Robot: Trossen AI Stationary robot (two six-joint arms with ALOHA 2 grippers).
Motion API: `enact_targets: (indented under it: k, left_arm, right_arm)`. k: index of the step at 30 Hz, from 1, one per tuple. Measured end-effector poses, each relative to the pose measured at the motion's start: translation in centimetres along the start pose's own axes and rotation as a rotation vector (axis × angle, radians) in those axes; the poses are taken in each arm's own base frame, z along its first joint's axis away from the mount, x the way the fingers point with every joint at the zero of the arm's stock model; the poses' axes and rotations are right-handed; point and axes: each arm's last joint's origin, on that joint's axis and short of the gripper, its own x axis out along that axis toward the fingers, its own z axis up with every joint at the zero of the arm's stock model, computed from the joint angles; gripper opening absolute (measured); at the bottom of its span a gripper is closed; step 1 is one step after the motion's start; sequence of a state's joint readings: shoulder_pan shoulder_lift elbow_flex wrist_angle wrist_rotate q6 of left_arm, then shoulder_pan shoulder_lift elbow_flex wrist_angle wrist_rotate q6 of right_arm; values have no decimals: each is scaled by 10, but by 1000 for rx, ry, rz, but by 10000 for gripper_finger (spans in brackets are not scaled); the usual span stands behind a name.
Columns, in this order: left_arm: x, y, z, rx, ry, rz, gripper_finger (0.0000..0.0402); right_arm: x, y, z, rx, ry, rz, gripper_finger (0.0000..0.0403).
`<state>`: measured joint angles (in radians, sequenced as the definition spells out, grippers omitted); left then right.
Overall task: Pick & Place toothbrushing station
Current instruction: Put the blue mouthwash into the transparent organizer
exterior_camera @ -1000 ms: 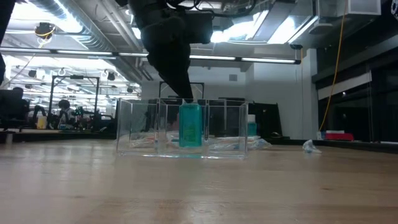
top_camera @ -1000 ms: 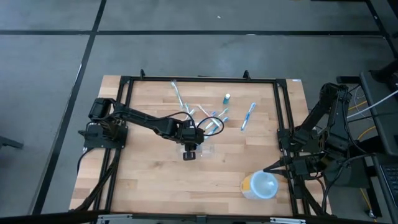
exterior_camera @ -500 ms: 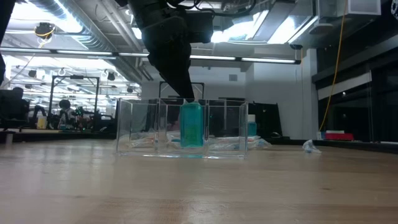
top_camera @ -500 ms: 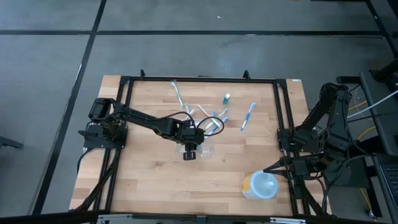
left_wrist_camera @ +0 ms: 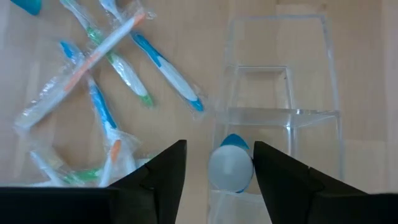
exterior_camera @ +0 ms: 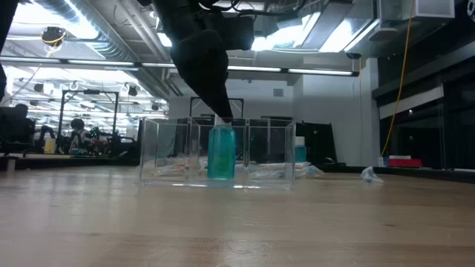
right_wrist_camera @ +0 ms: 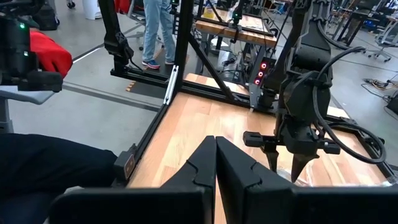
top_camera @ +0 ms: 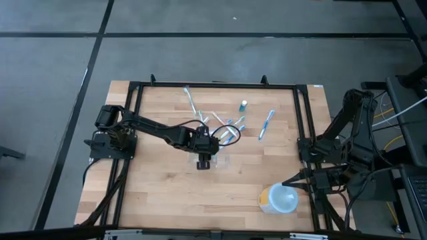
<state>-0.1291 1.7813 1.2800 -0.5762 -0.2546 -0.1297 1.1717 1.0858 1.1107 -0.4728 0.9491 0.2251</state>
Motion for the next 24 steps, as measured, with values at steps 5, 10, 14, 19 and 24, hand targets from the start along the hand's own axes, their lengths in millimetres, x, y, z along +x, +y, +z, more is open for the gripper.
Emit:
enact_targets:
  k: [5, 10, 14, 19, 24]
  left_arm:
    - [0, 1, 0, 24, -4, 17, 182]
    - [-4, 1, 6, 22, -25, 13, 185]
    - [-5, 0, 8, 18, -30, -4, 185]
    - [-5, 0, 9, 11, -47, -10, 185]
    - [-5, -1, 14, 14, -91, -21, 185]
  right_arm:
    - [4, 5, -3, -9, 12, -3, 13]
    - [4, 5, -3, -7, 13, -4, 13]
    - [4, 5, -3, -7, 13, -4, 13]
    - [4, 5, -3, -4, 13, -4, 13]
    - [4, 5, -3, -4, 12, -4, 13]
